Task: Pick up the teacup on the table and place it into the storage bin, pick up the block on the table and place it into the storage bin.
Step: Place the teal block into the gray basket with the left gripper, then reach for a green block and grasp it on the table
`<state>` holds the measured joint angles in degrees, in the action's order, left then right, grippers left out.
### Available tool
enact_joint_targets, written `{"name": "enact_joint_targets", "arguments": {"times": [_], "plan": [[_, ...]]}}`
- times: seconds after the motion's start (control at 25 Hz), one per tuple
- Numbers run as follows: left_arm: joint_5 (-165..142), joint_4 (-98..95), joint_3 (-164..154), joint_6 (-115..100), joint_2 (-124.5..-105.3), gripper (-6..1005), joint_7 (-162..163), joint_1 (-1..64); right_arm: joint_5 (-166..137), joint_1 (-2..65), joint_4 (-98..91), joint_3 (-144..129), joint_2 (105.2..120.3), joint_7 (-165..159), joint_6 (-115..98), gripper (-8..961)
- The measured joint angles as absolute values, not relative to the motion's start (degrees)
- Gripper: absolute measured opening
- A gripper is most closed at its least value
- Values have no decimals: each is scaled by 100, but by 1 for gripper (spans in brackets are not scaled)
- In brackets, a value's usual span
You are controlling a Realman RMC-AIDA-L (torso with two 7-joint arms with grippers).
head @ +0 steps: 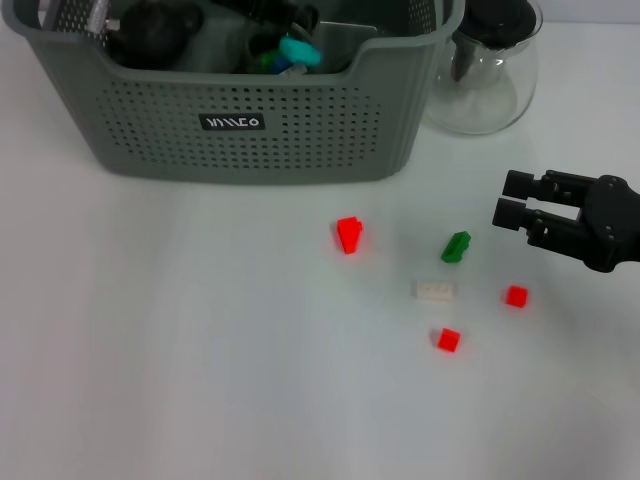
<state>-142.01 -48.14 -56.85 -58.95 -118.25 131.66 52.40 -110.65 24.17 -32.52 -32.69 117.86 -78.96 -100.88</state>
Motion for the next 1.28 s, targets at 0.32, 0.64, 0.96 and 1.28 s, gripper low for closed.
{"name": "enact_joint_targets", "arguments": {"times": [0.32,0.64,0.96,1.28], "plan": [[-13270,-6321,-5165,-6764,-12084,543,12863,4538,-11049,2419,-3252,-3270,11786,-7917,-10090,535],[-9558,-6831,-3790,-9905,-12133,542,10349,2873,-11051,2404,-3252,-3270,11795,-7891,-10090,535],[-11101,-5839,-3359,-10891,-12467,540,7476,1867,-11424,2324,-3535,-3329,11795,-7952,-10139,535],[-12015,-4334,-2963,-10176,-12409,540,6764,1931,-13084,2816,-5928,-3660,11975,-10759,-10666,534]]}}
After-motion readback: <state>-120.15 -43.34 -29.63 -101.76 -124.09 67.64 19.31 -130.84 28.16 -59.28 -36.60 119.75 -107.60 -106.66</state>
